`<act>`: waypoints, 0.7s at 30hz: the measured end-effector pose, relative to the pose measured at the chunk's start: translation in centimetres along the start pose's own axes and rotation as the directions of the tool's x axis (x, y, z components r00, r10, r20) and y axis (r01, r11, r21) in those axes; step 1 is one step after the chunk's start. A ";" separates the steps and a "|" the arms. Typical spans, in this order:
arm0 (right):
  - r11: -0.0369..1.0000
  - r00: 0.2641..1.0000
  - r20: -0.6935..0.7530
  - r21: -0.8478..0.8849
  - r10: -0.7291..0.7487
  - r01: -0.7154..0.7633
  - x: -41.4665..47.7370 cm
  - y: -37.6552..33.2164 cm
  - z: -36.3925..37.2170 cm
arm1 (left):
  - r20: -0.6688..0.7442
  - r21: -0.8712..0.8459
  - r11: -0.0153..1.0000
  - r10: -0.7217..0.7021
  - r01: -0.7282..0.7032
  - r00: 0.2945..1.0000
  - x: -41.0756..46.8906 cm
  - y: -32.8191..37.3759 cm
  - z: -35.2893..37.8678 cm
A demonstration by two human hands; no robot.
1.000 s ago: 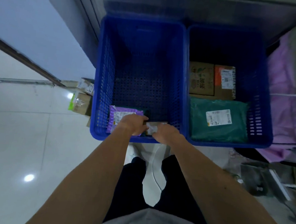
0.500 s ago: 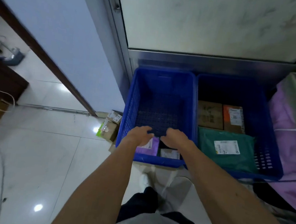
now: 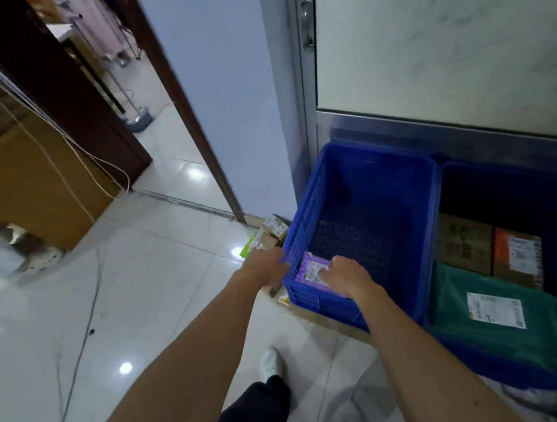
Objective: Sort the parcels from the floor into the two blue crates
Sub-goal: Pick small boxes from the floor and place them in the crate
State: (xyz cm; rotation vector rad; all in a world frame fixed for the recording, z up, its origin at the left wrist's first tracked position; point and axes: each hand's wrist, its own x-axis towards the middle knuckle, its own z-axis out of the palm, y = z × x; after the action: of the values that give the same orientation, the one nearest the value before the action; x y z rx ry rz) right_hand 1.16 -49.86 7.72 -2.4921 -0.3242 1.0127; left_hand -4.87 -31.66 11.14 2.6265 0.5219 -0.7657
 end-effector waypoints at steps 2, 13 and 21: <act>1.000 1.000 0.004 -0.025 0.012 -0.012 0.4 -1.1 1.2 | -0.027 -0.027 0.999 -0.028 0.028 0.999 -0.4 -1.7 -0.3; 0.999 0.998 0.038 -0.021 0.040 -0.039 4.7 -12.3 8.5 | -0.027 -0.214 0.972 -0.106 0.098 0.994 3.4 -15.5 -2.2; 0.981 0.982 0.039 0.046 0.184 -0.186 10.6 -20.2 12.8 | 0.082 -0.270 0.962 -0.025 0.046 0.996 12.7 -24.8 -5.6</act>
State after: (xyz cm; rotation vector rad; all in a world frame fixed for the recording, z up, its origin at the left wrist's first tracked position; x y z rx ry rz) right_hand -1.44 -24.32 2.58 -2.4979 -0.0769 1.1235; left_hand -3.35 -4.61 2.67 2.3313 0.6075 -0.7456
